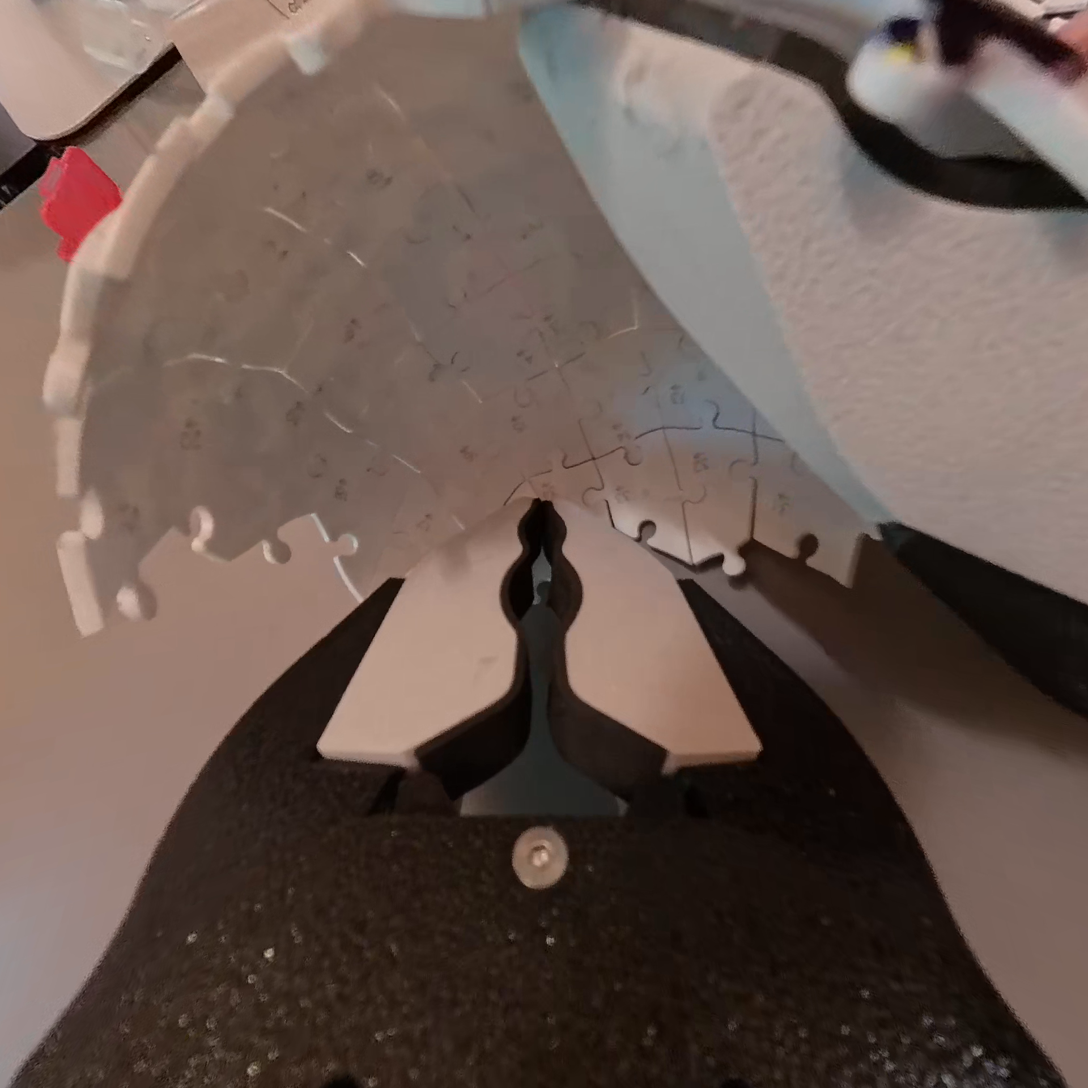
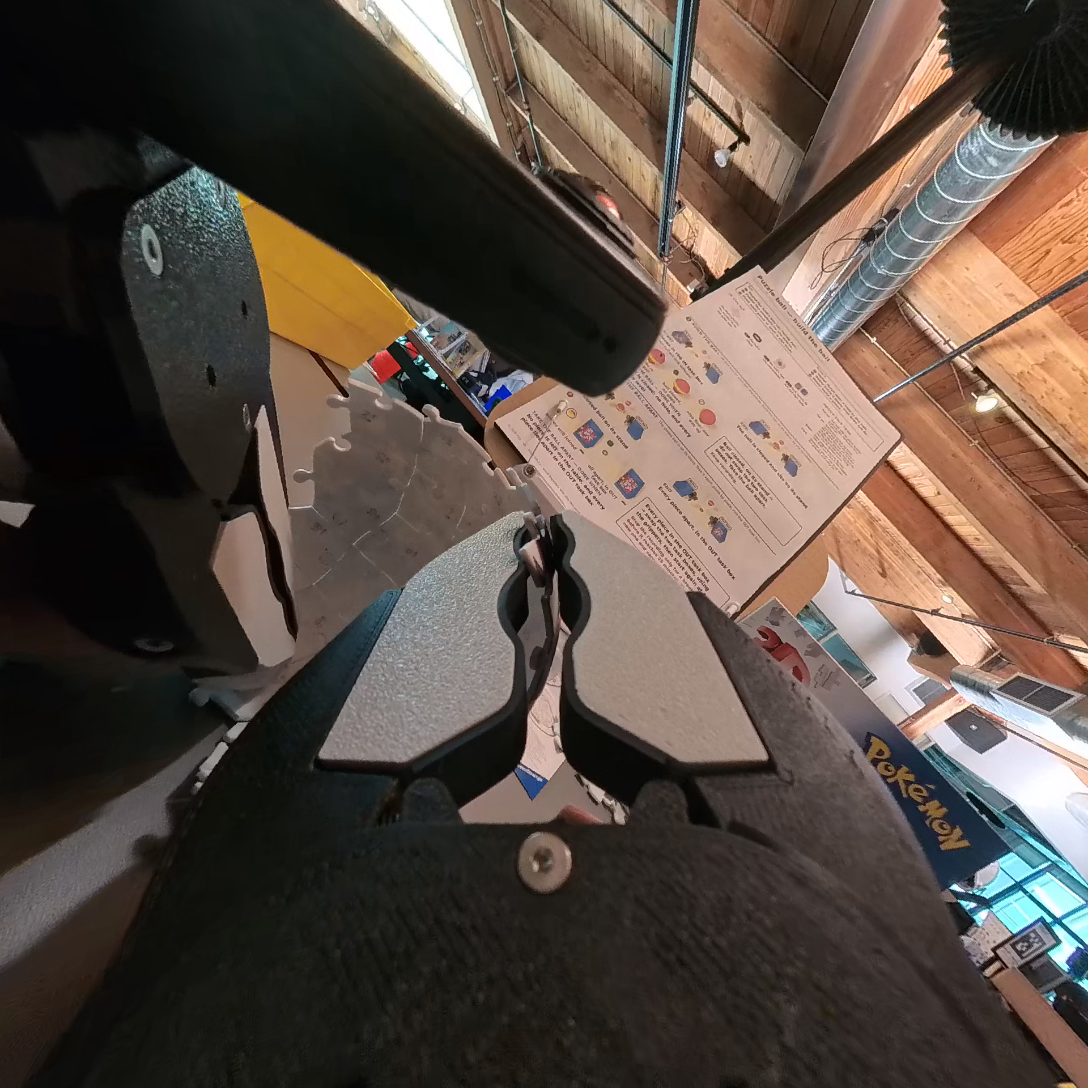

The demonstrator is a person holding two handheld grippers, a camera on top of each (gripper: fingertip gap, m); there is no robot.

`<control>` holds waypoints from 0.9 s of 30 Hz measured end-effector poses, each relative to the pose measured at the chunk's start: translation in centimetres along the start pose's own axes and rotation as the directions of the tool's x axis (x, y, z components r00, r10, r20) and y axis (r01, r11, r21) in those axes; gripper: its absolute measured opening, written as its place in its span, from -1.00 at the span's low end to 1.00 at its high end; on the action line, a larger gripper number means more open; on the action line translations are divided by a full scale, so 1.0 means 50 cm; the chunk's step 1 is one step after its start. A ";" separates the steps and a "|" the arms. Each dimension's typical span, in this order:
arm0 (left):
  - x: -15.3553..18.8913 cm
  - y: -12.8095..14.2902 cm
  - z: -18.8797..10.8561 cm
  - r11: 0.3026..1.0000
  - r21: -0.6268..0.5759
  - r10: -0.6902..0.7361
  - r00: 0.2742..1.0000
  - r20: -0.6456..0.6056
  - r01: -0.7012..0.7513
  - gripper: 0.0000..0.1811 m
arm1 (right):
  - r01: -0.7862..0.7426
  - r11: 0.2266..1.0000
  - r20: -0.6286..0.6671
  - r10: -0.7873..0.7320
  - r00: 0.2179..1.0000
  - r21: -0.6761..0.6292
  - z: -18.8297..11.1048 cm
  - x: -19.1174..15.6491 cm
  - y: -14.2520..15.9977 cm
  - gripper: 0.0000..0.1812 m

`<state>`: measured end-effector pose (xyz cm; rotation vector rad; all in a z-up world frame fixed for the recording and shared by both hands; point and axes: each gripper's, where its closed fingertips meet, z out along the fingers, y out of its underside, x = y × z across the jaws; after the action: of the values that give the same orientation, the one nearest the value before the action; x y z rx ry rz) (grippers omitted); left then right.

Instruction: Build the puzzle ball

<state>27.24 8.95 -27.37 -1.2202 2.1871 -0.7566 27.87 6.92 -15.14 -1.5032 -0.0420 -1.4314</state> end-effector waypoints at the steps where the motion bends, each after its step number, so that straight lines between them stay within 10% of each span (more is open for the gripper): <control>1: -0.001 0.000 0.000 1.000 0.000 -0.008 1.000 0.000 0.008 -1.00 | 0.003 1.000 0.000 -0.003 1.000 0.001 0.000 0.000 -0.001 -0.94; 27: -0.009 -0.006 -0.005 0.998 0.055 0.028 1.000 0.000 -0.028 -1.00 | 0.013 1.000 -0.009 -0.013 1.000 -0.004 0.001 0.006 0.003 -0.94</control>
<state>27.44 9.25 -26.89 -1.1601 2.1652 -0.7999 28.09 6.72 -15.02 -1.5026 -0.0436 -1.4491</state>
